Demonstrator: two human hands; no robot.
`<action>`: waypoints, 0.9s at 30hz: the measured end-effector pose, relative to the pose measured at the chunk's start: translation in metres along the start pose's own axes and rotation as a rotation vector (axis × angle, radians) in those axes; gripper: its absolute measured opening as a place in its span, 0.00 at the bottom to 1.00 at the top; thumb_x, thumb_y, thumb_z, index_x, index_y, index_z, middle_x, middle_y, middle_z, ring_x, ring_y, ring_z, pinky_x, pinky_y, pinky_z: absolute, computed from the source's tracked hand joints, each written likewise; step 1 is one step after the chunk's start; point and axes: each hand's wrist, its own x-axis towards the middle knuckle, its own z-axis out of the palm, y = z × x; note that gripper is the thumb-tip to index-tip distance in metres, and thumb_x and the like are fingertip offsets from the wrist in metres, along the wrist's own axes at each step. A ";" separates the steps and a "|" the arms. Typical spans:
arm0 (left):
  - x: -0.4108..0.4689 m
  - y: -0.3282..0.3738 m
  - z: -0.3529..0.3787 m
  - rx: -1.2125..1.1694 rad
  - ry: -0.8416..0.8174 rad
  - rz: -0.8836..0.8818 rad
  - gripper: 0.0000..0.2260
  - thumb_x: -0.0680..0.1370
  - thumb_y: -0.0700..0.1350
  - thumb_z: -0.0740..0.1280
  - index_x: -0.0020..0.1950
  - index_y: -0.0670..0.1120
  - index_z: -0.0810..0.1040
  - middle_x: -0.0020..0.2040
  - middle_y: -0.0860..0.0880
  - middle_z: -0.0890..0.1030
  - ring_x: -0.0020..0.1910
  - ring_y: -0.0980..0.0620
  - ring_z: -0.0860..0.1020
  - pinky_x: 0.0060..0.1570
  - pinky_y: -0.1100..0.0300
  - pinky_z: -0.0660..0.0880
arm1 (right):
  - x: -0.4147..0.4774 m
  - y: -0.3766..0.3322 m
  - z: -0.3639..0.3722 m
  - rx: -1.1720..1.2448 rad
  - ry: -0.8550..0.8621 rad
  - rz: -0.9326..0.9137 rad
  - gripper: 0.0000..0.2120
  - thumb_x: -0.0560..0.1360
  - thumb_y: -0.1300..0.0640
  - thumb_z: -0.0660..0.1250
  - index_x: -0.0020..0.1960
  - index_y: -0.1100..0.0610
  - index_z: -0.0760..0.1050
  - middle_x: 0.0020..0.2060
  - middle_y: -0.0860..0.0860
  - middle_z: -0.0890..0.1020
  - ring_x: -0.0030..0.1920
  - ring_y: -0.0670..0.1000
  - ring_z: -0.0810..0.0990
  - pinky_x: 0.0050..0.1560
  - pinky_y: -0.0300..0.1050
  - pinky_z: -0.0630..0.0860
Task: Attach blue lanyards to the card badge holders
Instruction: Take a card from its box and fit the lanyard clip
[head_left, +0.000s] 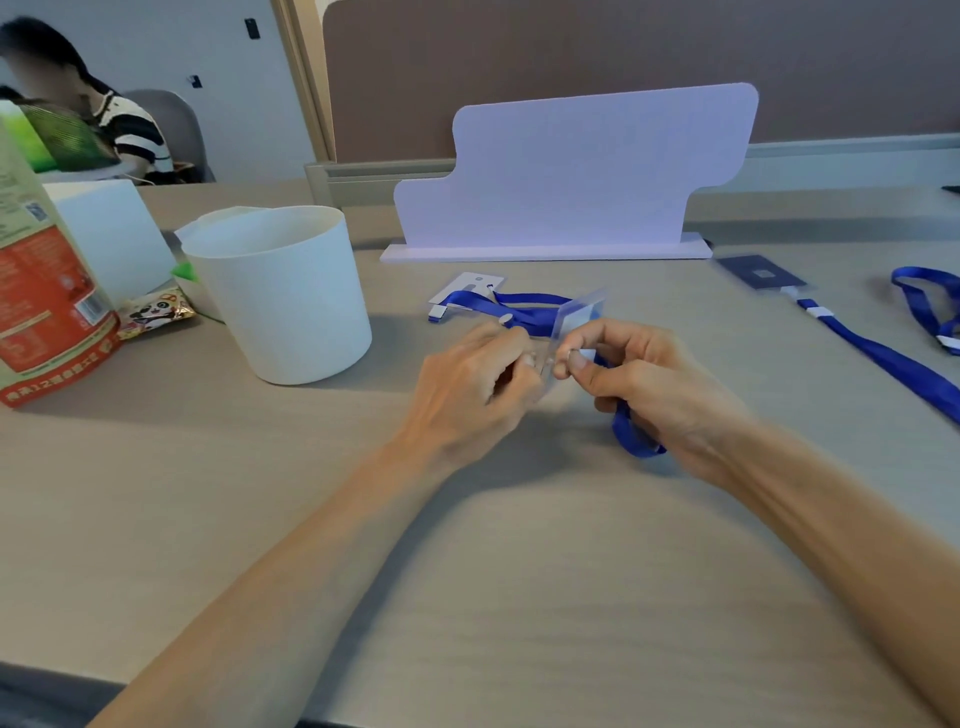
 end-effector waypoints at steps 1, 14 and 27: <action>0.000 0.000 -0.002 -0.046 -0.006 -0.018 0.10 0.74 0.49 0.55 0.39 0.44 0.71 0.38 0.51 0.75 0.39 0.51 0.71 0.36 0.49 0.71 | 0.000 -0.001 -0.001 -0.006 -0.003 0.003 0.12 0.77 0.65 0.65 0.39 0.52 0.78 0.35 0.44 0.83 0.37 0.46 0.72 0.38 0.40 0.67; 0.007 -0.006 -0.003 -0.057 -0.115 0.179 0.21 0.73 0.44 0.63 0.66 0.48 0.73 0.72 0.54 0.67 0.69 0.54 0.64 0.70 0.59 0.60 | -0.003 -0.010 -0.021 -0.178 -0.142 -0.043 0.09 0.77 0.68 0.63 0.41 0.61 0.77 0.25 0.40 0.76 0.24 0.41 0.69 0.26 0.29 0.63; 0.012 -0.014 -0.012 -0.077 -0.099 0.074 0.14 0.73 0.59 0.67 0.52 0.52 0.82 0.49 0.64 0.78 0.55 0.60 0.75 0.61 0.64 0.63 | 0.000 -0.008 -0.026 -0.090 0.019 -0.137 0.09 0.77 0.66 0.65 0.43 0.57 0.81 0.35 0.48 0.83 0.31 0.43 0.73 0.33 0.29 0.67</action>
